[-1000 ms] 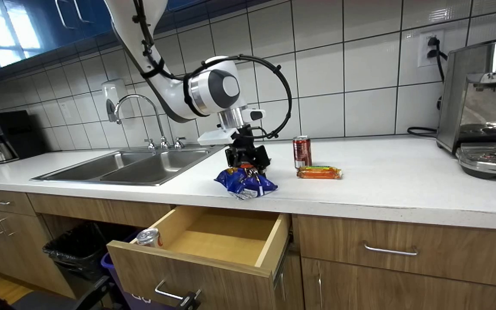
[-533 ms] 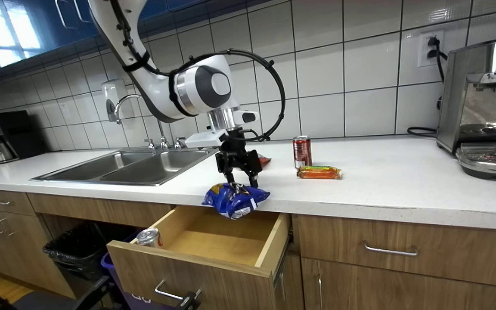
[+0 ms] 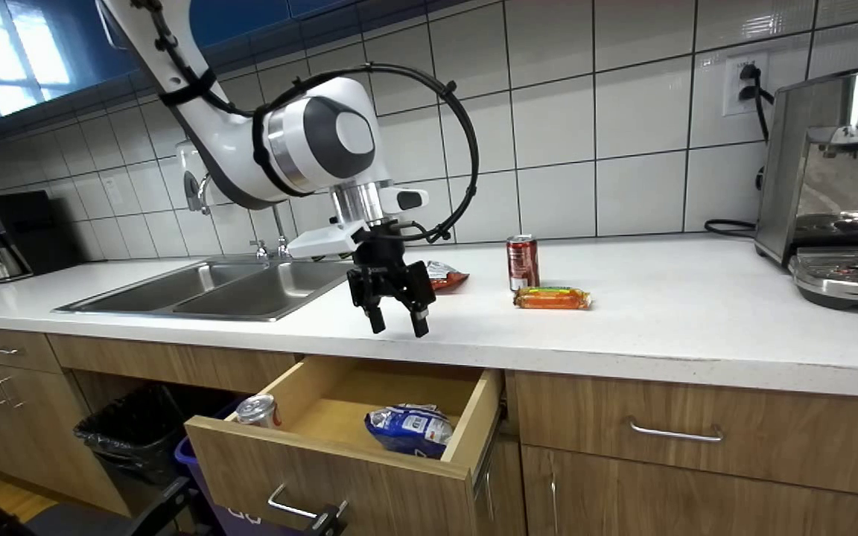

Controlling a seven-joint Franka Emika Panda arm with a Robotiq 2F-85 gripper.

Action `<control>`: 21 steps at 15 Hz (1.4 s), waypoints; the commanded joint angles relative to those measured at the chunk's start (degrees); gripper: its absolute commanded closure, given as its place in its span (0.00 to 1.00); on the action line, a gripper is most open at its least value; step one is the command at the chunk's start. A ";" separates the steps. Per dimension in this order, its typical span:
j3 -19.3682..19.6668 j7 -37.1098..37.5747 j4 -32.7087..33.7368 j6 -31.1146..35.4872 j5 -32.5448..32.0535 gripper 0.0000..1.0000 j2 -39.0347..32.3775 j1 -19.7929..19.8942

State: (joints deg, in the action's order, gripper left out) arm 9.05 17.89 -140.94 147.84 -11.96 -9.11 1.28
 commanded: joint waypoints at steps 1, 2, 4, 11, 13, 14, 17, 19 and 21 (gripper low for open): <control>0.01 0.76 -4.06 0.10 -2.28 0.00 5.33 0.19; -0.18 0.67 -4.35 0.03 -2.42 0.00 5.96 0.34; -0.55 0.49 -4.46 -0.15 -2.48 0.00 6.91 0.56; -1.97 0.19 -2.36 -0.33 -2.29 0.00 8.06 0.61; -2.52 0.09 -1.03 -0.41 -1.99 0.00 7.62 0.52; -2.76 0.06 -0.25 -0.44 -1.90 0.00 7.25 0.48; -3.42 -0.01 2.53 -0.55 -1.60 0.00 5.99 0.34; -3.76 0.05 4.59 -0.53 -1.47 0.00 5.00 0.24; -4.02 0.15 6.73 -0.52 -1.50 0.00 3.82 0.11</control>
State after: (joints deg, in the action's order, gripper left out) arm 5.87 17.89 -138.16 147.93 -13.33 -3.02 1.28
